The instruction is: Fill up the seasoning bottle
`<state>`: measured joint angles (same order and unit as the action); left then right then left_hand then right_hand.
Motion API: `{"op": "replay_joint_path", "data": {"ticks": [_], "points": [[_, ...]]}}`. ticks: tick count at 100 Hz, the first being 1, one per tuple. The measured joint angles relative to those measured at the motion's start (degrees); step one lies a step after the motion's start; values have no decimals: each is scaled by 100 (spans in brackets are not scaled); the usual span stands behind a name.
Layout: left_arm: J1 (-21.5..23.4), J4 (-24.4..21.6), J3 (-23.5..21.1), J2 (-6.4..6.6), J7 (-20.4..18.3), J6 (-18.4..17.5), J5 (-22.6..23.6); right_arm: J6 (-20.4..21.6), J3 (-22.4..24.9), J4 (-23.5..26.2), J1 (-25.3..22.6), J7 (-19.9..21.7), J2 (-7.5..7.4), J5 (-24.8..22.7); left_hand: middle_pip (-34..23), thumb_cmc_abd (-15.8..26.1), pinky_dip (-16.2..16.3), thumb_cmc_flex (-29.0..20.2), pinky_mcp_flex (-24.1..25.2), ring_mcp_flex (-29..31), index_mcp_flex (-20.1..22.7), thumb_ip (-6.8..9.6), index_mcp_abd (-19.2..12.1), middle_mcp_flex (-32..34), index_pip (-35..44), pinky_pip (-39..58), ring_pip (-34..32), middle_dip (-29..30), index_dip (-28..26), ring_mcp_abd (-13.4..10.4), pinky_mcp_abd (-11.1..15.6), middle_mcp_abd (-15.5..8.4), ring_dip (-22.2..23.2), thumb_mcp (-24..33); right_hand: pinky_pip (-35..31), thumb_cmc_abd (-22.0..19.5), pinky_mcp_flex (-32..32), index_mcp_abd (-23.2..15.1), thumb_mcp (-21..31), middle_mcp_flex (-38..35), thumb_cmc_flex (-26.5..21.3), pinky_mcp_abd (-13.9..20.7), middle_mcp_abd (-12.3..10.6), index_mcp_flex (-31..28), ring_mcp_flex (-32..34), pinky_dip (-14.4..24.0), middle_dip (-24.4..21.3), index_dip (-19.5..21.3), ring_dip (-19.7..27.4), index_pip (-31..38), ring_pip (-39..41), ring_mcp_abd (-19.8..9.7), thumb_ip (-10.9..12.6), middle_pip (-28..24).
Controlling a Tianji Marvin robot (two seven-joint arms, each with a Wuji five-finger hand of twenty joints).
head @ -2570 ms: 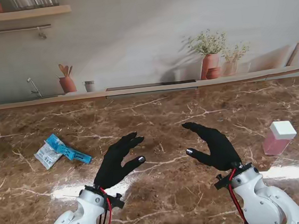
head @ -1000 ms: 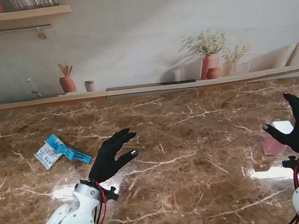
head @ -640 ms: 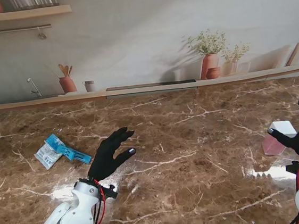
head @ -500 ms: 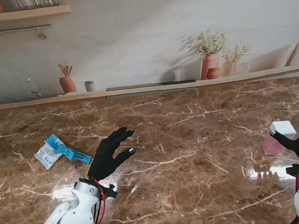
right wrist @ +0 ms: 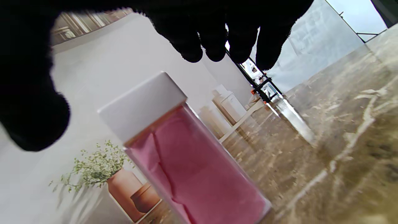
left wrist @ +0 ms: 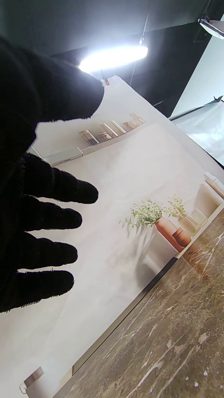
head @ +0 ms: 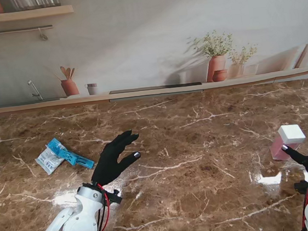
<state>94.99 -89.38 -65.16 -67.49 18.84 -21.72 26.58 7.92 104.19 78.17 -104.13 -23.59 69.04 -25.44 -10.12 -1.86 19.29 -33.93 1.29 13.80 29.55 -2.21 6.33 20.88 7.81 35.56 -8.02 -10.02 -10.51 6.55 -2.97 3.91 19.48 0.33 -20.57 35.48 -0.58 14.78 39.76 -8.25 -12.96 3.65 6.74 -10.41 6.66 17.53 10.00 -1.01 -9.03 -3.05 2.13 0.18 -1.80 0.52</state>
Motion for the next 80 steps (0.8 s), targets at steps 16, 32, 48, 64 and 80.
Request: {"op": "replay_joint_path", "data": {"ticks": [16, 32, 48, 64, 80], "points": [[1, -1, 1, 0, 0, 29, 9, 1, -133, -280, 94, 106, -26, 220, 0, 0, 0, -1, 0, 0, 0, 0, 0, 0, 0, 0, 0, 0, 0, -1, 0, 0, 0, 0, 0, -1, -50, 2, -13, 0, -92, -10, 0, 0, 75, 65, 114, 1, 0, 0, 61, 10, -1, -2], [2, -3, 1, -1, -3, 35, 9, 41, -385, -783, 393, 86, -43, 242, 0, 0, 1, -1, 0, 0, 0, 0, 0, 0, 0, 0, 0, 0, 0, -1, 0, 0, 0, 1, 0, -35, -52, 2, -175, 0, -447, -22, -4, 0, 75, 67, 184, 1, 0, 1, 61, 10, -57, -2], [-4, 0, 5, -1, -4, 40, 3, 119, -552, -1137, 692, 54, -33, 284, 0, -1, 1, -1, 0, 0, 0, 0, 0, 0, 0, 0, 0, 0, 0, -1, 0, 0, 0, 1, -15, -48, -130, -36, -323, -14, -519, -28, -72, 0, 236, 132, 415, 503, -5, 150, 133, 4, -59, -287], [-25, 34, 32, -11, 68, 29, 5, 268, -666, -1566, 1045, -99, -23, 219, 0, -1, 1, -1, 0, 0, 0, 0, 0, 0, 0, 0, 0, 0, 0, -1, 0, 0, 0, 1, -94, -52, -276, -131, -358, -79, -514, -61, -159, 6, 481, 139, 670, 2498, -67, 227, 247, -11, -60, -1038], [-47, 51, 48, -16, 75, 46, 10, 359, -703, -1948, 1395, -253, 24, 341, 0, -1, 1, -1, 0, 0, 0, 0, 0, 0, 0, 0, 0, 0, 0, -1, 0, 0, 0, 1, -154, -53, -275, -168, -359, -81, -514, -64, -210, 9, 482, 140, 672, 2929, -126, 227, 274, -16, -60, -1125]]}}
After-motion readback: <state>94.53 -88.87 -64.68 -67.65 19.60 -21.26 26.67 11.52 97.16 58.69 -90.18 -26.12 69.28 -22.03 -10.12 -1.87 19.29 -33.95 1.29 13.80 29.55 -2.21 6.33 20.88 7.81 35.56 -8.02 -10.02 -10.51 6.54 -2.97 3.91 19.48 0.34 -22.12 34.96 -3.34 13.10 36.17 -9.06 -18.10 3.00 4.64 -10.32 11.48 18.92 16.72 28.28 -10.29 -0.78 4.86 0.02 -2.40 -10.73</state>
